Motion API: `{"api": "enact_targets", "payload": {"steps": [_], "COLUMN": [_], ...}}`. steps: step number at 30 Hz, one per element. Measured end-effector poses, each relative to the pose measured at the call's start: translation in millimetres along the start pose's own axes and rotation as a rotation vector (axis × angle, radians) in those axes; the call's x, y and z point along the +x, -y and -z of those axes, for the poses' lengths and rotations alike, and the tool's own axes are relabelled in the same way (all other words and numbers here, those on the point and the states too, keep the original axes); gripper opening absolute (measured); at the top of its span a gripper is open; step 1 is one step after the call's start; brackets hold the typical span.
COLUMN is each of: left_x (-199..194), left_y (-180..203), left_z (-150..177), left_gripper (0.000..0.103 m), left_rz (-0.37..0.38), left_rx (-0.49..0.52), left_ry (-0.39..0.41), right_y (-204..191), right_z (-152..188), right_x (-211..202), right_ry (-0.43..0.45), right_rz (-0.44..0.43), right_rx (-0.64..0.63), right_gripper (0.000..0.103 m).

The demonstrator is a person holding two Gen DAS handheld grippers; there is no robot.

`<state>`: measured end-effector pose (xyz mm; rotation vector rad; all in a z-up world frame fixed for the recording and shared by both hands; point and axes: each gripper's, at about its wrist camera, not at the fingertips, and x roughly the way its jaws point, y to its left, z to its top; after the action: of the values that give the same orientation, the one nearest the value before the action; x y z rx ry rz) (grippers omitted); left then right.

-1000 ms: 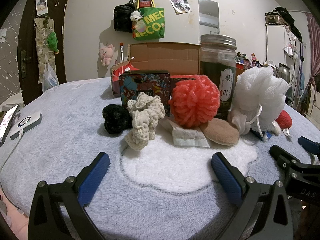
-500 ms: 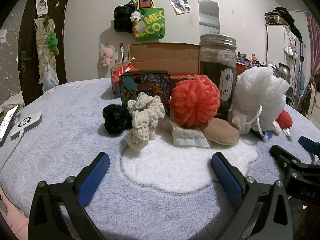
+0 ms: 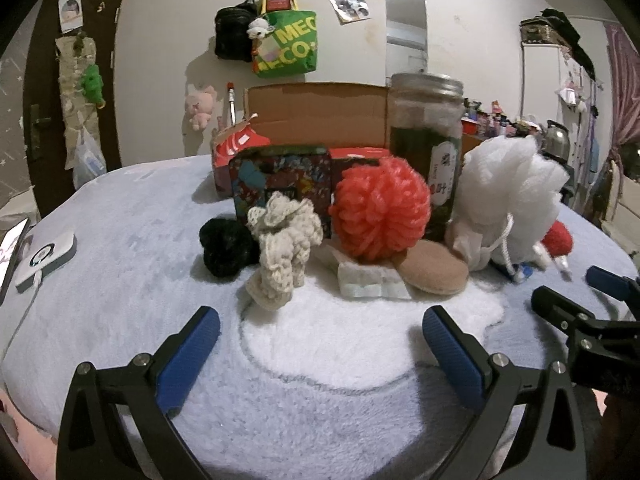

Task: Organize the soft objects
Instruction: 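Grasp the black fluffy pom-pom with the left gripper while the right gripper grasps the white mesh pouf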

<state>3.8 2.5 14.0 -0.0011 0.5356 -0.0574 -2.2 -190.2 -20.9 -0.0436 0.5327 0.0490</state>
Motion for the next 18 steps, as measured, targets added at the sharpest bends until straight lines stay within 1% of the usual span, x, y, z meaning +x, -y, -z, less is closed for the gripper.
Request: {"api": "enact_targets", "payload": {"steps": [7,11,15,18], "left_x": [-9.8,-11.6,-12.2,-9.6], "left_y": [-5.1,-4.6,-2.9,-3.2], "left_z": [-24.2,-43.4,-57.2,-65.9], "left_gripper": [0.103,0.103,0.103,0.103], "left_rz": [0.068,0.1,0.129,0.166], "left_rx": [0.001,0.023,0.044,0.051], "left_ry": [0.033,0.061,0.079,0.077], "right_y": [3.5,3.8,9.2,12.7], "right_z": [-16.4,-29.2,-48.3,-61.7], "right_x": [-15.5,-19.8,-21.2,-17.9], "right_ry": [0.049,0.076,0.097,0.101], "right_rz": [-0.047,-0.061,-0.096,-0.127], "right_rx": [-0.003,-0.014,-0.007,-0.013], "right_gripper": [0.103,0.103,0.103,0.103]}}
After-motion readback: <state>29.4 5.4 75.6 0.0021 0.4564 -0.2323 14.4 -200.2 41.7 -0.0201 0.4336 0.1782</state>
